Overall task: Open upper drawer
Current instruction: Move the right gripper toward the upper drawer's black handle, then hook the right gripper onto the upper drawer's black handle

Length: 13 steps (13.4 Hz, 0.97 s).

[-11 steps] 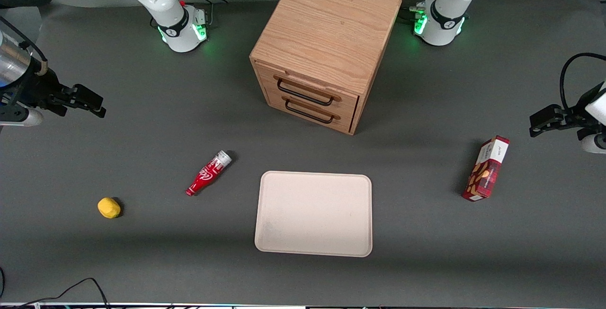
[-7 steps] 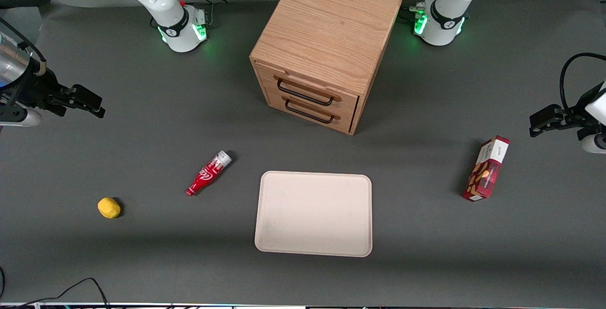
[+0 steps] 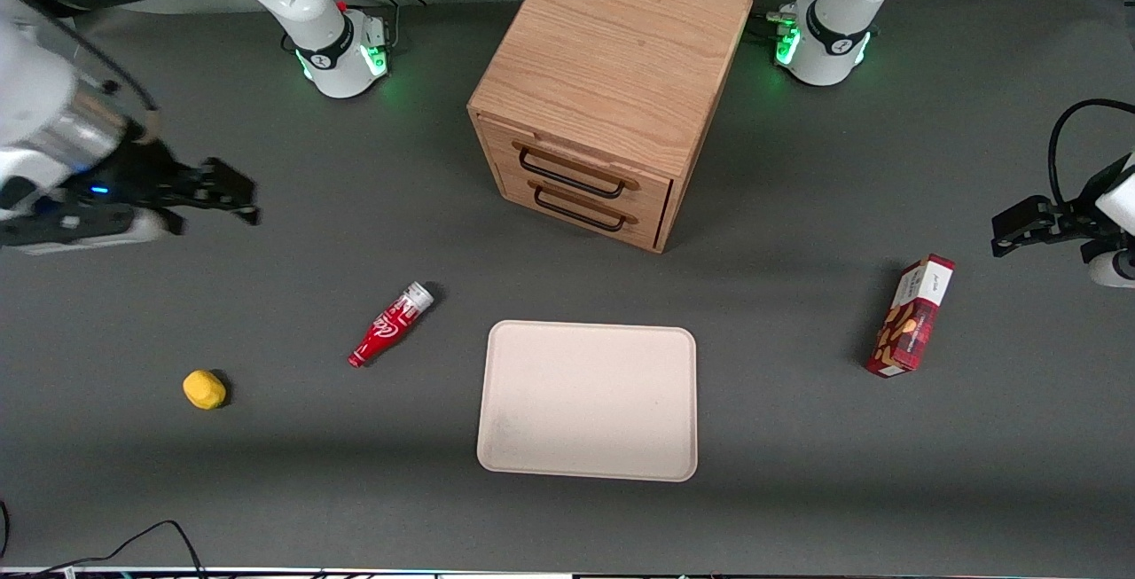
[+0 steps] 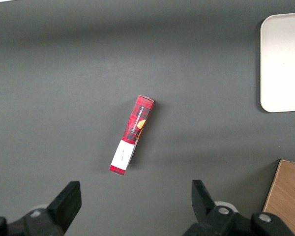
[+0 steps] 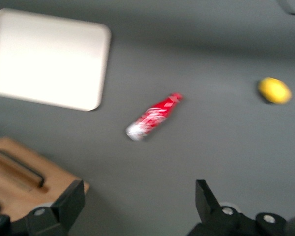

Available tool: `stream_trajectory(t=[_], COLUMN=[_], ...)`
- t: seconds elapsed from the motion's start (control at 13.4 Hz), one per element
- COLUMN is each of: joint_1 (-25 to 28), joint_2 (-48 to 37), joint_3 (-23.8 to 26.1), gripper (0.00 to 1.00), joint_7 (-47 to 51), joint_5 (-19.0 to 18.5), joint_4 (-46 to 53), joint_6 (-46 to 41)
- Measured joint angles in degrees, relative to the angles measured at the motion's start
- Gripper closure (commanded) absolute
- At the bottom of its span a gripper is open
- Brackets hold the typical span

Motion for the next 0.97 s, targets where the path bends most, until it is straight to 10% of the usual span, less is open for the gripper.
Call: stream_trajectory(t=[0.45, 0.97], joint_1=[5.7, 11.0], joint_2=[13.5, 28.8], joint_3=[20.9, 24.6], gripper=[0.0, 0.0], joint_7=[-1.6, -17.2], joint_5=[-11.8, -15.0], joint_4=[3.8, 3.5], joint_6=[3.8, 8.2])
